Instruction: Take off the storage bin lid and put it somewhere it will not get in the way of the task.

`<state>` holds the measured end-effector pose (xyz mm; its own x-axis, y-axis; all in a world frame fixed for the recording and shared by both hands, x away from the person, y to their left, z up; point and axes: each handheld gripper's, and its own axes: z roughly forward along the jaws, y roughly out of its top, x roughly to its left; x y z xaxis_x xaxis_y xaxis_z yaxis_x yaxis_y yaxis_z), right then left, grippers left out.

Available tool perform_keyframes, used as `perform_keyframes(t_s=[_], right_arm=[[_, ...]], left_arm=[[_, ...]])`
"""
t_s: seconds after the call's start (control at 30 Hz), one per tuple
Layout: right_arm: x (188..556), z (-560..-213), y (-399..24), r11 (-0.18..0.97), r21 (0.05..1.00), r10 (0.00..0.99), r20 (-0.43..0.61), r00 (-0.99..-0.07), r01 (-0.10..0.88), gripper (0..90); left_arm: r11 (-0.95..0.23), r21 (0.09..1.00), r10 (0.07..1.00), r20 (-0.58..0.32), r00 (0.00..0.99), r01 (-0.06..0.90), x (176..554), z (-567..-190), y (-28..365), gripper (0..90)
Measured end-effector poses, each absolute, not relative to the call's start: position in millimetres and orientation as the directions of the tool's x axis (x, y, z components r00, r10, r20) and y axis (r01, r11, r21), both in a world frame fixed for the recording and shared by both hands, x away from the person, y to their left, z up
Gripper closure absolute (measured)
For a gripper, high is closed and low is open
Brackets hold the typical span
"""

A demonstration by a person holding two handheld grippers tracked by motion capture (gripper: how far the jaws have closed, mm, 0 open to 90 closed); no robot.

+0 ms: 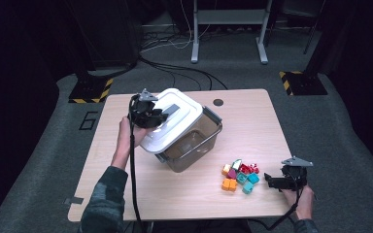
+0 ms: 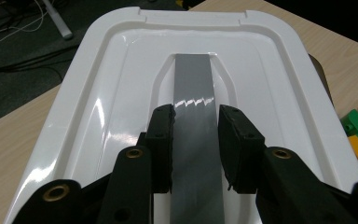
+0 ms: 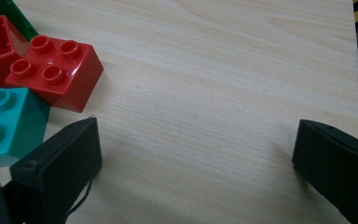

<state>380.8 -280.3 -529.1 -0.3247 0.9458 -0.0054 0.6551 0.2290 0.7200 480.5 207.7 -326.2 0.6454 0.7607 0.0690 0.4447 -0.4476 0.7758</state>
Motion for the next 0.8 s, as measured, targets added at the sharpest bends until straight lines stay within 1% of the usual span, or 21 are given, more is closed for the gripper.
perform_keyframes(t_s=[0.07,0.8], right_arm=[[380.8,-529.1,-280.3,0.229,0.720,0.946,-0.005,-0.325,0.655,0.3],[380.8,-529.1,-280.2,0.229,0.720,0.946,-0.005,-0.325,0.655,0.3]], left_arm=[[-0.425,0.784,0.774,0.056,0.631,0.453,479.6,-326.3,211.3,66.5],[-0.397,0.783,0.817,0.063,0.574,0.478,475.8,-323.7,252.4,66.5]])
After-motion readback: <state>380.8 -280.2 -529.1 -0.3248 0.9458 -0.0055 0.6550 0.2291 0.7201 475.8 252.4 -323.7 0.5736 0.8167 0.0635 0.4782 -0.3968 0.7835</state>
